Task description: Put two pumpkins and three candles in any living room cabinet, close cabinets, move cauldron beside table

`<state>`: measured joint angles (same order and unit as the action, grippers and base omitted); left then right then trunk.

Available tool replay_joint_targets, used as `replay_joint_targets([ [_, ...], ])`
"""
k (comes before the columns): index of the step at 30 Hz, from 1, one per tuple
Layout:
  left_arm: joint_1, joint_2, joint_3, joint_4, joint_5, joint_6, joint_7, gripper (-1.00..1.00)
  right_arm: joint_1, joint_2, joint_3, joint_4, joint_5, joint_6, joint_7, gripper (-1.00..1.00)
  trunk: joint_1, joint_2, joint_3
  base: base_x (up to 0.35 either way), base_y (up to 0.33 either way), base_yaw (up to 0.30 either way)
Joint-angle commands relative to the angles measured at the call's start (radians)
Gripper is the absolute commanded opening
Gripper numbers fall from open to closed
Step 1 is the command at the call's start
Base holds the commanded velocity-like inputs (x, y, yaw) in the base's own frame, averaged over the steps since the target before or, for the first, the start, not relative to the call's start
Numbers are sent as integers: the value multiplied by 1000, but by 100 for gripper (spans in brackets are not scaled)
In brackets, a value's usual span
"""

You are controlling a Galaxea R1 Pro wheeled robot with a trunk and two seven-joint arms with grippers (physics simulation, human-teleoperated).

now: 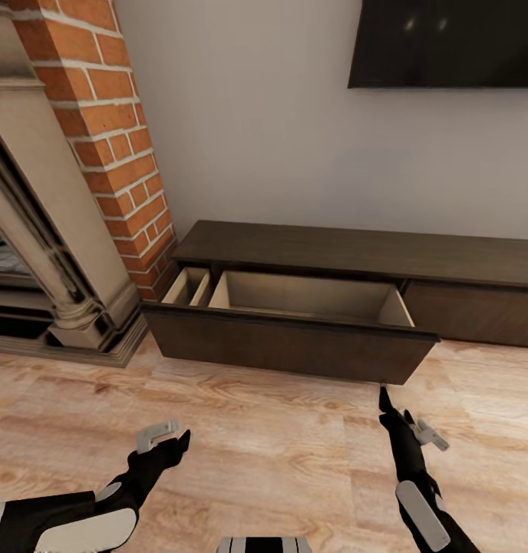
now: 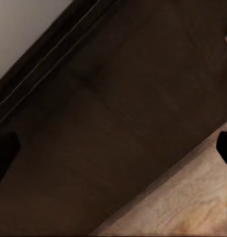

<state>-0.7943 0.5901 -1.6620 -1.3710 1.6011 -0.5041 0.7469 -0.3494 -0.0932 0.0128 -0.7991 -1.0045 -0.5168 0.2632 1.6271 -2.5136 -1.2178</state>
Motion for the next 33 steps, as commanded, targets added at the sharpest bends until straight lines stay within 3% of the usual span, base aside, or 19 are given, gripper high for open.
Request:
replay_joint_targets([
  [1, -2, -9, 0, 25, 7, -1, 2, 100, 12, 0, 1, 11, 9, -13, 7, 100, -1, 0, 3, 0, 0, 0],
  [4, -2, -19, 3, 63, 15, 10, 2, 100, 35, -4, 0, 24, 34, -23, 4, 100, -2, 1, 15, 0, 0, 0],
  [7, -2, -35, 5, 119, 37, 76, 2, 100, 59, -19, -1, 29, 58, -28, -18, 100, -3, 1, 26, 0, 0, 0],
  [12, -2, -76, 17, 236, 105, 144, 3, 100, 110, -38, -1, -12, 136, -22, -141, 100, -6, 2, 46, 0, 0, 0],
  [14, -2, -88, 17, 277, 128, 152, 3, 100, 137, -42, -1, -55, 204, 4, -223, 100, -6, 3, 53, 0, 0, 0],
  [15, -2, -91, 16, 296, 137, 155, 3, 100, 154, -43, 0, -88, 267, 42, -286, 100, -7, 3, 57, 0, 0, 0],
  [16, -2, -91, 16, 300, 139, 155, 3, 100, 160, -43, 0, -100, 289, 56, -305, 100, -7, 3, 61, 0, 0, 0],
  [17, -2, -91, 16, 308, 143, 155, 4, 100, 180, -42, 0, -141, 355, 98, -359, 100, -8, 4, 65, 0, 0, 0],
  [21, -2, -93, 15, 315, 148, 153, 4, 100, 220, -40, 1, -198, 459, 141, -423, 100, -10, 5, 81, 0, 0, 0],
  [26, -2, -93, 13, 313, 150, 146, 5, 100, 256, -36, 2, -216, 501, 141, -440, 100, -12, 6, 100, 0, 0, 0],
  [33, -2, -99, 11, 298, 151, 108, 11, 100, 272, -19, 1, -214, 512, 96, -446, 100, -15, 7, 127, 0, 0, 0],
])
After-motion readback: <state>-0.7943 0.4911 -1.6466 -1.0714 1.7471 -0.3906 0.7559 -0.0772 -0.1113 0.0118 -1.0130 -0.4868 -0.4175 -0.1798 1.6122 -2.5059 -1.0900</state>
